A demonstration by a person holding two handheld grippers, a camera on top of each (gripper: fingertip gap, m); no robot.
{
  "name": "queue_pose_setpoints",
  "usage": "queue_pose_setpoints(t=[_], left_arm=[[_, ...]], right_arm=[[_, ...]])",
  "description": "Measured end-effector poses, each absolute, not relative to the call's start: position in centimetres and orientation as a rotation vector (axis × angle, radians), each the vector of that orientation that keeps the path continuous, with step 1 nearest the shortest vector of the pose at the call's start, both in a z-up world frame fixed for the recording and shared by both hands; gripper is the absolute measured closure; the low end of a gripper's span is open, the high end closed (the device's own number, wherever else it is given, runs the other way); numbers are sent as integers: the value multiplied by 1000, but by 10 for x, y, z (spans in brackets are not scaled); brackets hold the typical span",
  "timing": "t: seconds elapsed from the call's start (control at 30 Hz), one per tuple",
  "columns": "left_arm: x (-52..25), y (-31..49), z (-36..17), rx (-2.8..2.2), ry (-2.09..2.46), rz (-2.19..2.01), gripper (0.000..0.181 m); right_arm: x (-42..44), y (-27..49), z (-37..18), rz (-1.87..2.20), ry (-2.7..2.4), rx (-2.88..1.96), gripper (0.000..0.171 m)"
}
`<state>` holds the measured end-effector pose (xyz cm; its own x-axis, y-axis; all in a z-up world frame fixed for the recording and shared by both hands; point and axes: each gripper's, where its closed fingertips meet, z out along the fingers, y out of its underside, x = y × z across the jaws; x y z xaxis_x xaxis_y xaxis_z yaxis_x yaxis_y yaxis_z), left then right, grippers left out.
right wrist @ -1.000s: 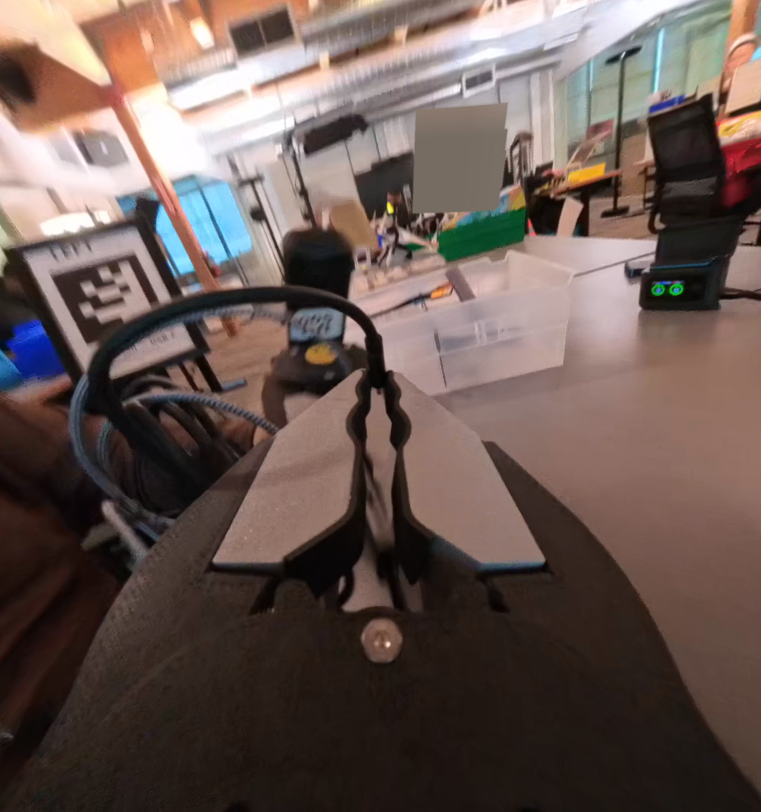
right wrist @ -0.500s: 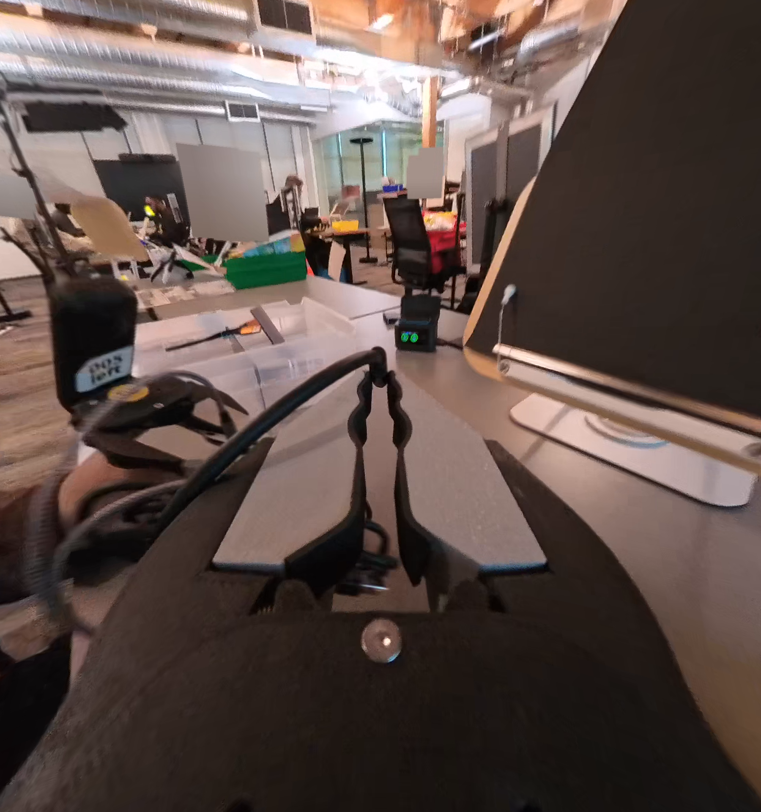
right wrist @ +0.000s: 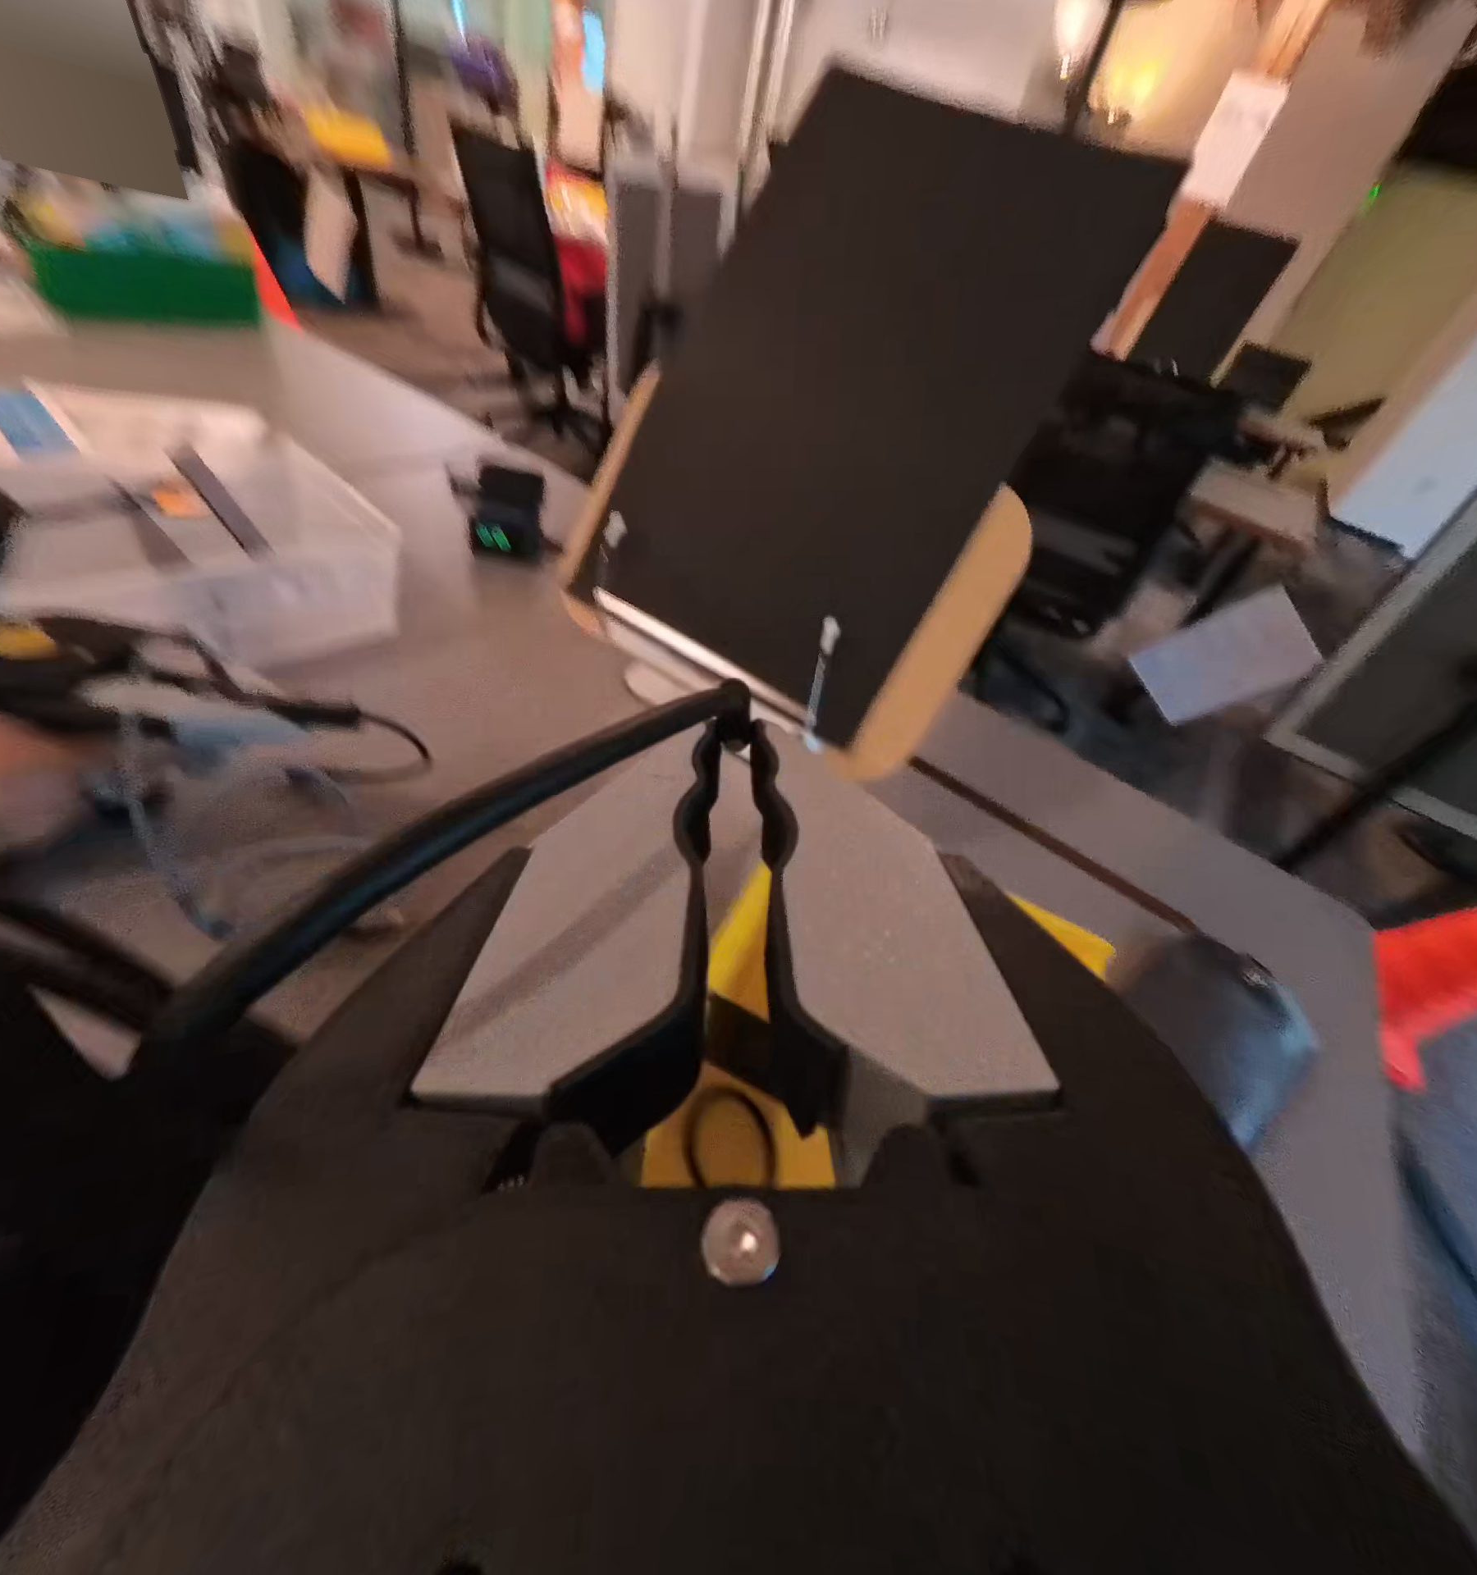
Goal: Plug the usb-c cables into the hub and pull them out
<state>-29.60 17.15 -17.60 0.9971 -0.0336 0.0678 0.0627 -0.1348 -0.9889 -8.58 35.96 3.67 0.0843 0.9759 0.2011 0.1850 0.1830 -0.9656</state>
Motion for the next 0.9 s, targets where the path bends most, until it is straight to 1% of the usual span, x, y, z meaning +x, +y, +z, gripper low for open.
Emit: queue_pose_setpoints(t=[0.03,0.13,0.3,0.37,0.4,0.43,0.47,0.5,0.6,0.67,0.73,0.77,0.87,0.9], left_arm=[[-292,172,-176,-1703,1,-80,174],[-286,173,-180,-1726,42,-48,174],[-276,177,-186,-1760,101,-38,173],[-273,177,-187,-1766,122,-25,174],[-271,178,-187,-1769,132,-23,173],[-270,178,-188,-1771,142,-23,173],[-268,179,-189,-1776,150,-22,173],[-268,179,-190,-1782,157,-20,173],[-263,179,-190,-1785,179,-34,173],[-258,180,-191,-1788,199,-68,174],[-250,180,-192,-1792,226,-115,174],[-245,180,-192,-1789,246,-149,174],[-223,178,-192,-1781,333,-277,174],[-218,177,-193,-1788,356,-299,174]], right_arm=[[-83,371,25,837,-1397,-1256,166],[-73,409,-29,572,-1563,-1334,168],[-33,476,-159,-87,-1871,-1507,166],[-10,498,-194,-384,-1962,-1514,166],[-1,511,-201,-539,-1967,-1495,164],[4,523,-201,-679,-1940,-1454,152],[5,532,-196,-782,-1905,-1405,134],[5,536,-190,-834,-1879,-1371,127],[0,531,-165,-784,-1845,-1378,138],[-4,524,-139,-713,-1788,-1407,139],[-26,495,-120,-489,-1752,-1429,138],[-47,465,-117,-291,-1780,-1425,135],[-113,338,-121,375,-1972,-1270,132],[-131,299,-123,532,-2018,-1195,125]])
